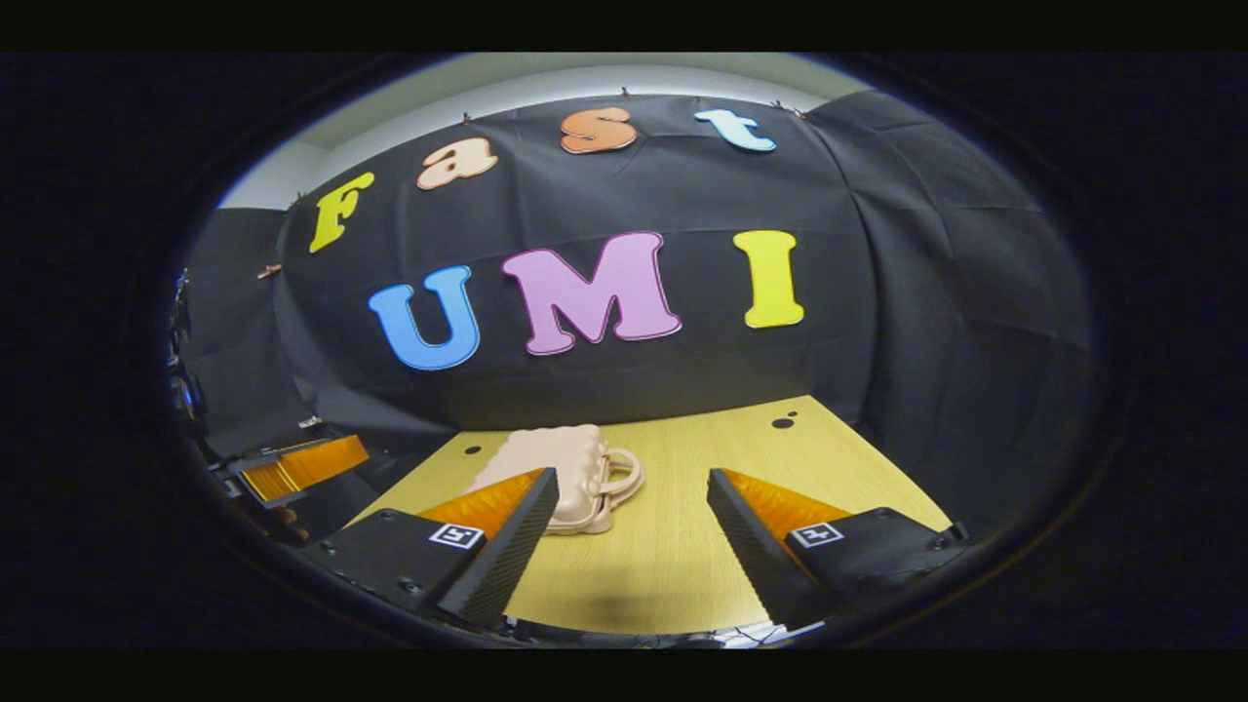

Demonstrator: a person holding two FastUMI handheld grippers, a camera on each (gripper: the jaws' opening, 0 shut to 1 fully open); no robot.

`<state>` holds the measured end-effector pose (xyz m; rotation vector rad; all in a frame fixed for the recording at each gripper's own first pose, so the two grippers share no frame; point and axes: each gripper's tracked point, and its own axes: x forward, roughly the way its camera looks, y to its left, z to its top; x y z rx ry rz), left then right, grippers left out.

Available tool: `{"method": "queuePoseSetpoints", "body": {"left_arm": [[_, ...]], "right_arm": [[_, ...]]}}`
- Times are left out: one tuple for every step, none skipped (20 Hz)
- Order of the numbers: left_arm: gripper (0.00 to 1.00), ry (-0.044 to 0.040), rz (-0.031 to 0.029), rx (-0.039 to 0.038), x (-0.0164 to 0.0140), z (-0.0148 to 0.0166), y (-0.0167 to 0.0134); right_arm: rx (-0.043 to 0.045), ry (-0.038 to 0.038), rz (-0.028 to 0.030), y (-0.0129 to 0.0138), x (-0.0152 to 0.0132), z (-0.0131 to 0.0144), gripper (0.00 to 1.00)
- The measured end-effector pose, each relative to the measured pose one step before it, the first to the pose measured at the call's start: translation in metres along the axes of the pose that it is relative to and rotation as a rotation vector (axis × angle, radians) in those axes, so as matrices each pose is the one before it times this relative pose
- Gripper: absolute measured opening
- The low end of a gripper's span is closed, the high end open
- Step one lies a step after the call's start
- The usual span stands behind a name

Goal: First open the suitcase, pack the skin care products into it, and then close the suitcase.

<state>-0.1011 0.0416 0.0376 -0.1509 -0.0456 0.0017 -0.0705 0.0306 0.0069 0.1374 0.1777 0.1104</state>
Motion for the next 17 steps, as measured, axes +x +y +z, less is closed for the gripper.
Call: {"method": "queuePoseSetpoints", "body": {"left_arm": [[0.96, 0.00470, -0.00113, -0.00346, -0.00555, -0.00320, 0.00008], [0.96, 0.00578, -0.00262, 0.00149, -0.00497, -0.00469, 0.00216], [0.96, 0.00101, -0.00229, 0.00767, -0.00243, -0.00233, 0.00082], [0.96, 0.00022, -0.00211, 0.00870, -0.00151, -0.00118, 0.00020], [0.96, -0.00421, -0.00742, 0.00619, 0.00139, 0.00037, -0.00085], [0.96, -0.00232, -0.00895, 0.00211, 0.00141, 0.00051, -0.00123], [0.96, 0.00014, -0.00349, -0.00200, 0.00093, 0.00077, -0.00025], [0.96, 0.00099, -0.00235, -0.00222, 0.00182, -0.00031, -0.00051], [0.96, -0.00207, 0.00078, -0.00125, -0.00032, 0.00065, -0.00023], [0.96, -0.00481, 0.00023, 0.00000, 0.00042, 0.00241, 0.00080], [0.96, -0.00438, 0.00112, 0.00123, -0.00004, 0.00194, 0.00011], [0.96, -0.00284, 0.00378, 0.00219, 0.00197, 0.00184, 0.00104], [0.96, -0.00554, 0.00489, 0.00282, 0.00010, 0.00133, 0.00059], [0.96, -0.00704, 0.00109, 0.00324, 0.00047, 0.00181, -0.00114], [0.96, -0.00276, 0.00227, 0.00433, -0.00077, 0.00087, -0.00063], [0.96, -0.00045, 0.00652, 0.00586, -0.00105, 0.00037, 0.00005], [0.96, 0.00010, 0.00598, 0.00506, -0.00010, -0.00103, -0.00008]], "right_arm": [[0.00135, 0.00018, -0.00473, -0.00051, -0.00244, -0.00222, 0.98], [0.00073, 0.00210, -0.00662, -0.00205, -0.00262, -0.00184, 0.98], [-0.00138, -0.00078, -0.00537, -0.00068, -0.00122, -0.00155, 0.98], [-0.00191, -0.00214, -0.00451, -0.00049, -0.00184, -0.00038, 0.98], [-0.00312, -0.00394, -0.00220, -0.00005, -0.00085, 0.00023, 0.98], [-0.00246, -0.00528, -0.00083, 0.00092, -0.00174, 0.00172, 0.98], [-0.00246, -0.00578, 0.00044, 0.00106, -0.00049, 0.00160, 0.98], [-0.00290, -0.00669, 0.00029, 0.00055, -0.00129, 0.00197, 0.98], [-0.00149, -0.00441, 0.00083, 0.00040, -0.00016, 0.00136, 0.98], [-0.00174, -0.00668, 0.00527, 0.00112, 0.00086, 0.00201, 0.98], [-0.00199, -0.00506, 0.00151, 0.00085, 0.00024, 0.00304, 0.98], [-0.00080, -0.00178, 0.00159, -0.00064, -0.00023, 0.00165, 0.98], [0.00198, -0.00054, 0.00610, 0.00122, 0.00129, 0.00047, 0.98], [0.00015, -0.00145, 0.00541, 0.00134, 0.00061, 0.00099, 0.98], [-0.00308, -0.00103, 0.00718, 0.00289, -0.00197, 0.00023, 0.98], [-0.00700, -0.00300, 0.00767, 0.00303, -0.00163, 0.00073, 0.98], [-0.01209, -0.00545, 0.00810, 0.00231, -0.00145, 0.00111, 0.89]]}}
